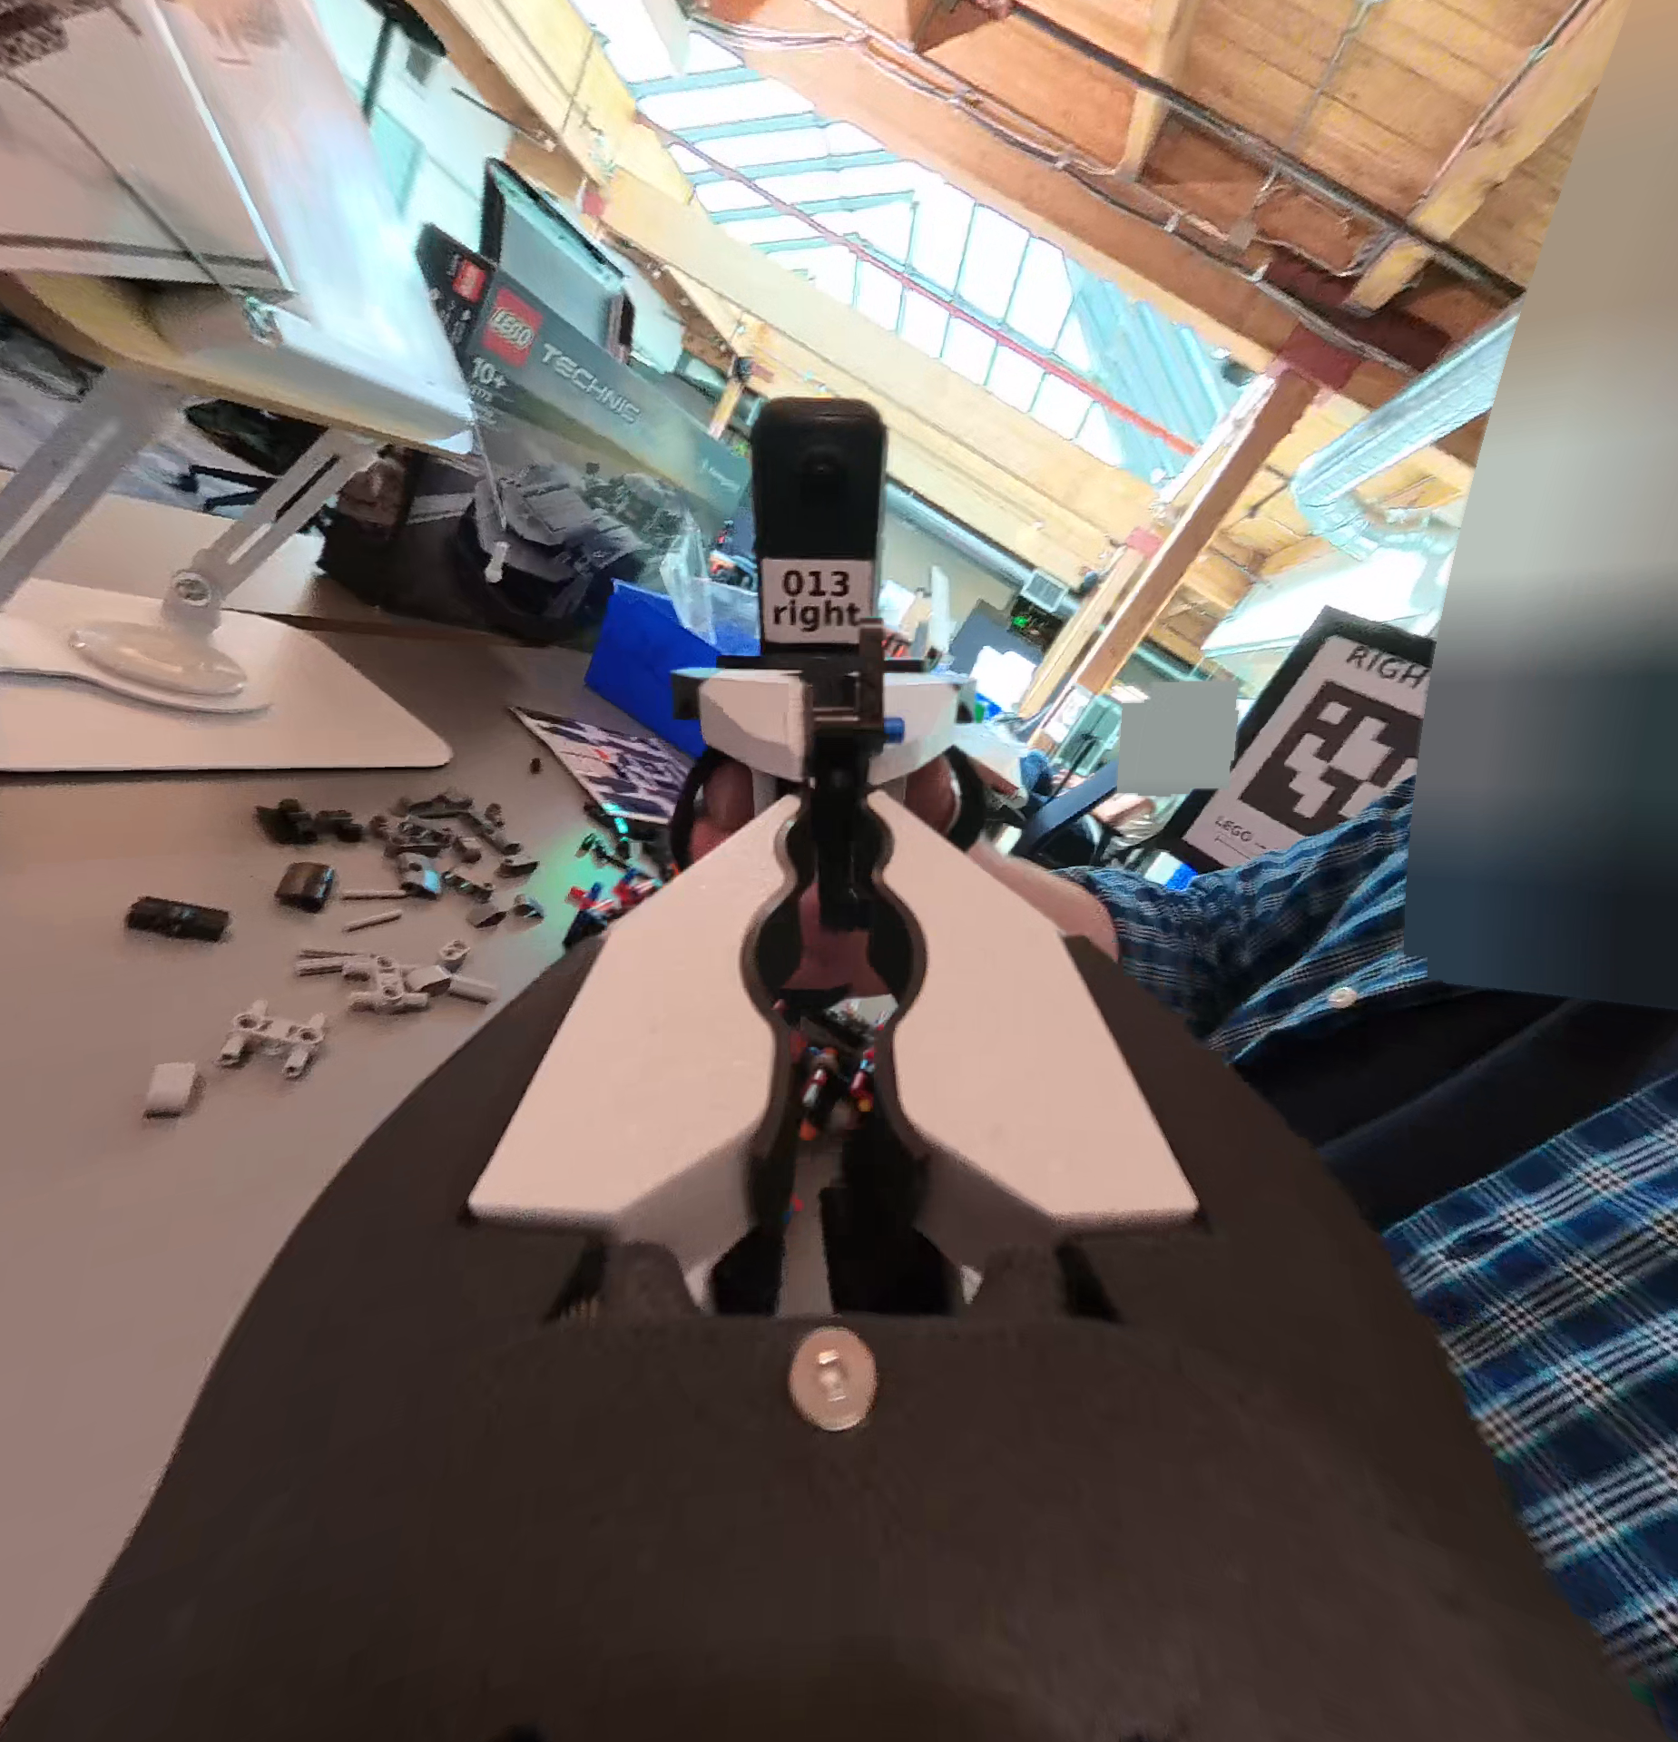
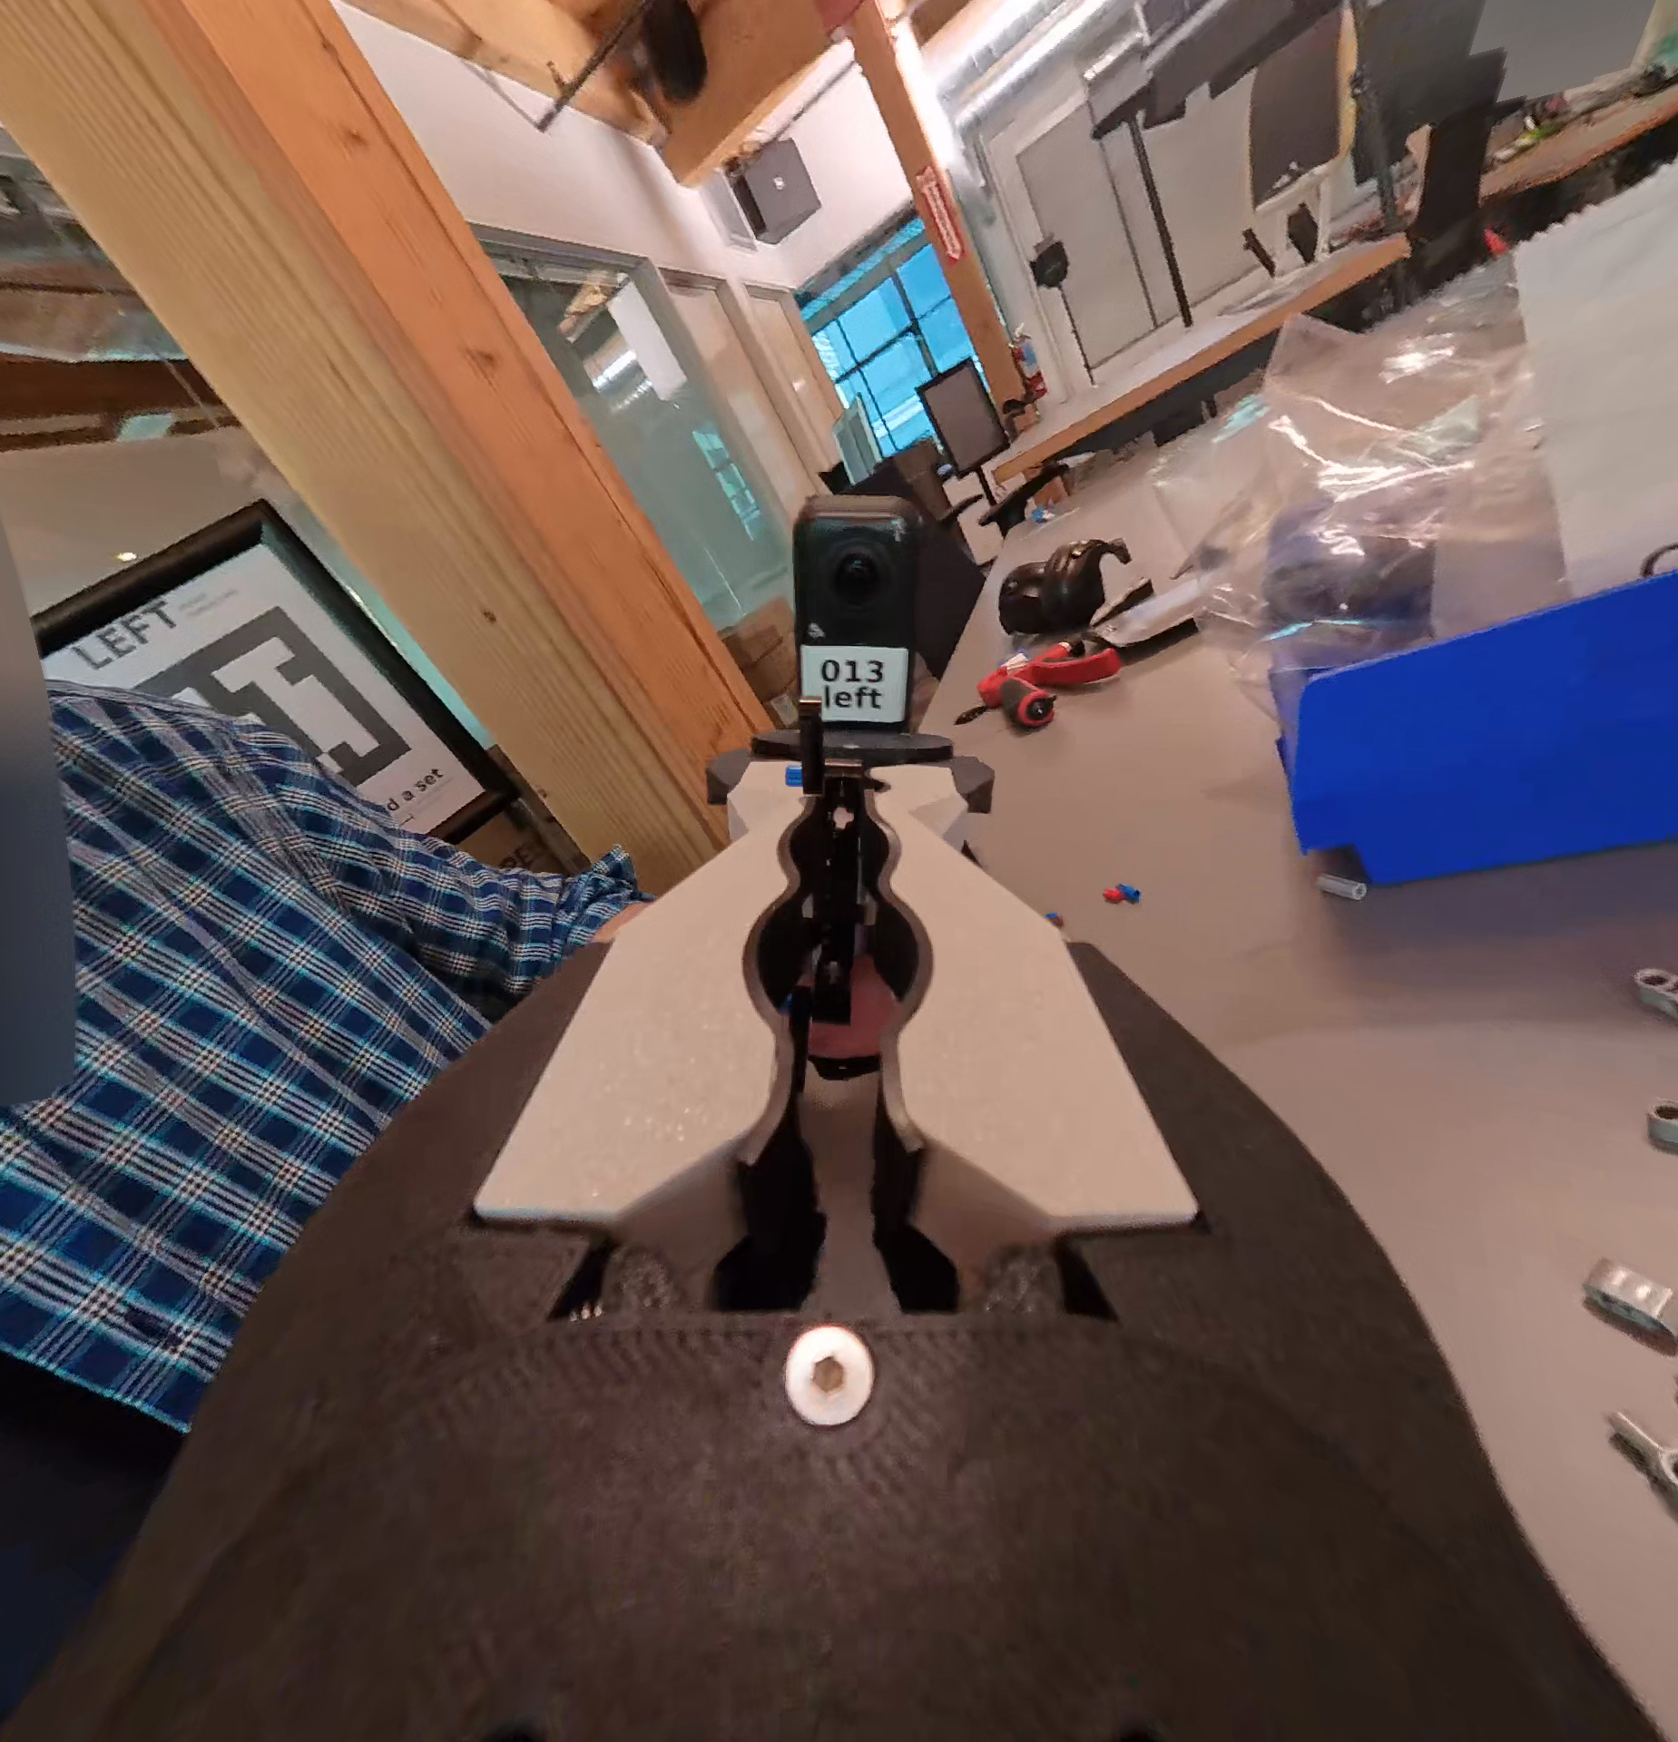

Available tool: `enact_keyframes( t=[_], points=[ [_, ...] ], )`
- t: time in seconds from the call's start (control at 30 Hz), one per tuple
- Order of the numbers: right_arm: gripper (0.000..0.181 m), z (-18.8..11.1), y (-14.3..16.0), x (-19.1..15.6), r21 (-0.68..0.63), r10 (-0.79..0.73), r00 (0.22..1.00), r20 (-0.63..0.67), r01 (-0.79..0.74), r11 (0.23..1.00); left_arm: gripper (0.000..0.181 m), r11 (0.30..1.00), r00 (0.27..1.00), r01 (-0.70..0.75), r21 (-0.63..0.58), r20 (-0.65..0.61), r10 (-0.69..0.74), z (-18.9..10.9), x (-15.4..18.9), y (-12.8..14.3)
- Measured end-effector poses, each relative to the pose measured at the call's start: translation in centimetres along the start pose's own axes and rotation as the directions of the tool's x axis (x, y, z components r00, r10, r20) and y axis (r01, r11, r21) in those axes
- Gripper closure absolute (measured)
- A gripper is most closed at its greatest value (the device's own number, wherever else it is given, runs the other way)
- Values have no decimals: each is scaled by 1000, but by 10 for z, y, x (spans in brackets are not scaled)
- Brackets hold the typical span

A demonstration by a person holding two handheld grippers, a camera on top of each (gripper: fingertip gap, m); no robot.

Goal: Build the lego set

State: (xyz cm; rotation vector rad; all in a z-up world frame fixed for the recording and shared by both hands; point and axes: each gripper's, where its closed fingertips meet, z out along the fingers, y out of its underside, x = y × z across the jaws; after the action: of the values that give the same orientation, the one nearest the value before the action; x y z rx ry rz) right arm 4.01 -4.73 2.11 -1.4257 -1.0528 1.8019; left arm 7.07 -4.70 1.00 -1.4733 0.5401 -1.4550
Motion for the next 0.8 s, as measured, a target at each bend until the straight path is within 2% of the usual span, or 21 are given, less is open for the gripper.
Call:
enact_keyframes(
  t=[0.03, 0.1, 0.17, 0.23, 0.3, 0.4, 0.53, 0.7, 0.8],
  points=[
    [176, 0, 1, 3, -14, -3, 1000, -24, 3, 1000, 175, 1000, 1000, 7, -10, 11, -7, -2, -3, 1],
    [160, -4, 3, 12, -57, -37, 994, -101, 32, 998, 175, 999, 999, 32, -18, 41, -32, -7, -11, 1],
    [153, -14, 12, 22, -165, -97, 978, -187, 66, 984, 175, 998, 995, 41, -54, 89, -36, -17, -20, 3],
    [160, -25, 30, 26, -326, -197, 953, -230, 115, 938, 176, 989, 983, 32, -143, 186, -5, -28, -34, 11],
    [165, -41, 69, 36, -591, -332, 913, -236, 137, 795, 176, 972, 966, 39, -233, 259, 23, -38, -45, 19],
    [166, -55, 109, 52, -801, -487, 852, -191, 151, 579, 175, 924, 929, 26, -381, 352, 119, -51, -58, 34],
    [167, -55, 142, 62, -882, -516, 846, -134, 136, 451, 175, 865, 879, -5, -502, 409, 243, -56, -64, 46],
    [170, -56, 161, 72, -922, -522, 844, -128, 92, 375, 175, 841, 847, -37, -540, 429, 313, -54, -67, 49],
    [177, -51, 164, 70, -926, -521, 846, -112, 100, 363, 175, 841, 840, -45, -539, 435, 324, -52, -69, 49]
  ],
)
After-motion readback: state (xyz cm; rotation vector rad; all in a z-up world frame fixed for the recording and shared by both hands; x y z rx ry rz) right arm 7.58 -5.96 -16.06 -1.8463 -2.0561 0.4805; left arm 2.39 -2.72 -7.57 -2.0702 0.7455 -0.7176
